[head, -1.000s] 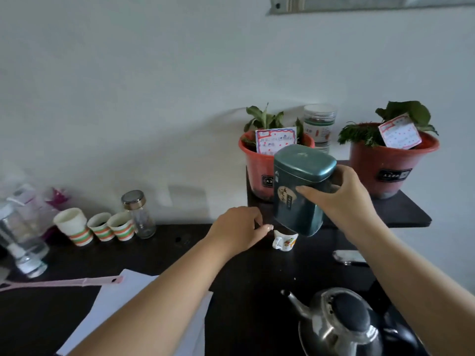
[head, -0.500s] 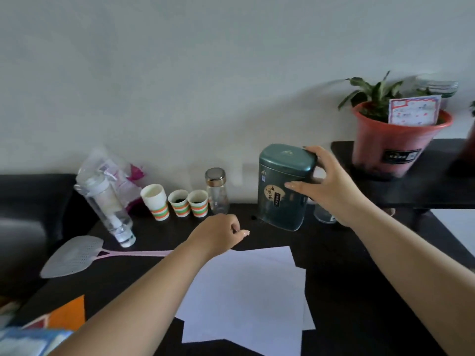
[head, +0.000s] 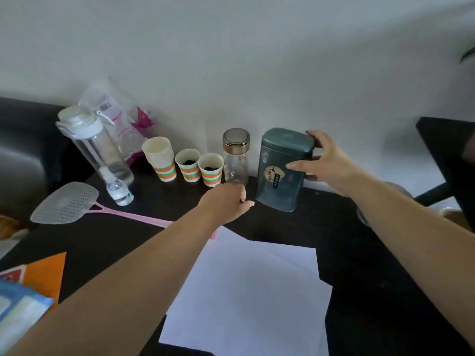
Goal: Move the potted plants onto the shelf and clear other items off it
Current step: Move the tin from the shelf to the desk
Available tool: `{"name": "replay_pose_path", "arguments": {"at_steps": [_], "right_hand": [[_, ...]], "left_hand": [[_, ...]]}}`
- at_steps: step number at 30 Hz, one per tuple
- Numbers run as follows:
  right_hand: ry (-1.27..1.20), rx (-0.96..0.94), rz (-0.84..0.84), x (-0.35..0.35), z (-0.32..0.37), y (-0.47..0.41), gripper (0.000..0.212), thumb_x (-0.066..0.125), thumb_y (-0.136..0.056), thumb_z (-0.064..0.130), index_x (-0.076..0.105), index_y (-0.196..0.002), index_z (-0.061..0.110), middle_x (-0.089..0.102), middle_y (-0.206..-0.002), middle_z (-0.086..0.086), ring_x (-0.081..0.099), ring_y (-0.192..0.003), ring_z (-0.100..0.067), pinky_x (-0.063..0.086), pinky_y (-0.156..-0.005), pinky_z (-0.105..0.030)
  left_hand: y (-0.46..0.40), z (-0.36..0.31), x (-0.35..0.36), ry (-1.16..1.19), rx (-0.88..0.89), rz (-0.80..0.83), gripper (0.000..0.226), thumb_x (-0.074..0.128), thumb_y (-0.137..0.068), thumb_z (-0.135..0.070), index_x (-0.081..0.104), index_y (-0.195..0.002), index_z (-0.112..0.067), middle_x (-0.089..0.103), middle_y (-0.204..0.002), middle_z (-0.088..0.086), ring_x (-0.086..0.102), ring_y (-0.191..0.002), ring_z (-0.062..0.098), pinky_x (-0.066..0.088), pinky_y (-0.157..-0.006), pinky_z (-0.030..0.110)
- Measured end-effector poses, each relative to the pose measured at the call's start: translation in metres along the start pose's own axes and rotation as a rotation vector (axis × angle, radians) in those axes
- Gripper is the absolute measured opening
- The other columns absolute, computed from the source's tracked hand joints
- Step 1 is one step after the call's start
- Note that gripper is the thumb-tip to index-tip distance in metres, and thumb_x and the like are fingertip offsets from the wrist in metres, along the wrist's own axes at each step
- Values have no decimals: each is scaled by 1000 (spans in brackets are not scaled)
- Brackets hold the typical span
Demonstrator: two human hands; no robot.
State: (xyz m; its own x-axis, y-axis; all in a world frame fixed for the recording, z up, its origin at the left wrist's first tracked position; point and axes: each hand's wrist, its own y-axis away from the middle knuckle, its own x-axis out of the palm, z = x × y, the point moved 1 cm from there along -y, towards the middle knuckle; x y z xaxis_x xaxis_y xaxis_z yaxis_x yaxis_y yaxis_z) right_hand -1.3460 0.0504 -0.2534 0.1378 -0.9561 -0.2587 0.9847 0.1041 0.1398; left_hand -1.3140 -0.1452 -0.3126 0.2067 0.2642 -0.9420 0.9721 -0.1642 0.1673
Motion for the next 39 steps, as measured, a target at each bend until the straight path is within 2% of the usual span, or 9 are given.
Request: {"name": "replay_pose_path", "arguments": {"at_steps": [5,8,10,14,18,21,24,31,39], "right_hand": [[129,-71,57,11,-37,-54,69,73,-71,-3,41,-129,15,50,-111,5,53,-91,-5,50,-68,-18],[123,-87,117,19,-59,-75,70,74,-67,-5,42,-126,15,48,-102,15,48,-108,-12,50,-95,-42],[111,-104,127,23,-74,-88,68,75,-67,-5,43,-124,15,49,-109,9,46,-117,-17,44,-102,-45],[93,-133,116,29,-87,-106,67,73,-70,-2,42,-127,16,46,-117,7,43,-119,-15,45,-98,-35],[95,-129,133,26,-90,-117,66,71,-74,2,40,-130,18,45,-128,3,43,-116,-11,49,-71,-13],[201,-149,158,20,-88,-124,70,73,-73,7,38,-133,18,45,-128,3,41,-122,-12,39,-95,-23],[276,-160,192,17,-84,-126,73,73,-74,9,36,-135,17,45,-126,4,39,-121,-10,35,-99,-24],[278,-122,191,14,-88,-120,99,75,-73,15,11,-147,23,27,-151,-1,27,-138,-18,27,-107,-30],[213,-130,68,10,-82,-94,100,78,-70,21,14,-147,25,25,-153,-2,28,-138,-18,32,-110,-37]], "left_hand": [[-39,18,40,-13,-84,87,33,50,-89,-42,57,-103,-13,64,-100,7,60,-92,20,51,-85,37],[-52,31,63,-10,-119,110,32,51,-88,-43,56,-104,-15,58,-105,6,55,-96,19,50,-87,37],[-61,38,76,-25,-129,105,34,50,-88,-43,55,-108,-16,54,-110,5,52,-102,20,47,-90,36],[-73,44,86,-26,-148,56,32,53,-87,-42,53,-108,-18,50,-115,4,47,-109,20,43,-91,32],[-80,46,88,-17,-138,32,33,54,-86,-44,52,-105,-17,50,-113,4,46,-108,20,41,-90,31],[-84,47,88,-28,-129,40,33,54,-86,-45,53,-104,-17,50,-112,5,46,-107,20,41,-90,31],[-85,48,88,-35,-118,35,33,53,-86,-45,53,-102,-16,51,-111,5,47,-106,20,41,-89,30],[-84,46,87,-50,-102,25,34,52,-87,-44,52,-105,-16,51,-113,6,47,-108,21,42,-89,32],[-52,31,95,-58,-70,49,50,45,-90,-45,40,-132,-18,44,-136,4,40,-127,21,39,-102,35]]}}
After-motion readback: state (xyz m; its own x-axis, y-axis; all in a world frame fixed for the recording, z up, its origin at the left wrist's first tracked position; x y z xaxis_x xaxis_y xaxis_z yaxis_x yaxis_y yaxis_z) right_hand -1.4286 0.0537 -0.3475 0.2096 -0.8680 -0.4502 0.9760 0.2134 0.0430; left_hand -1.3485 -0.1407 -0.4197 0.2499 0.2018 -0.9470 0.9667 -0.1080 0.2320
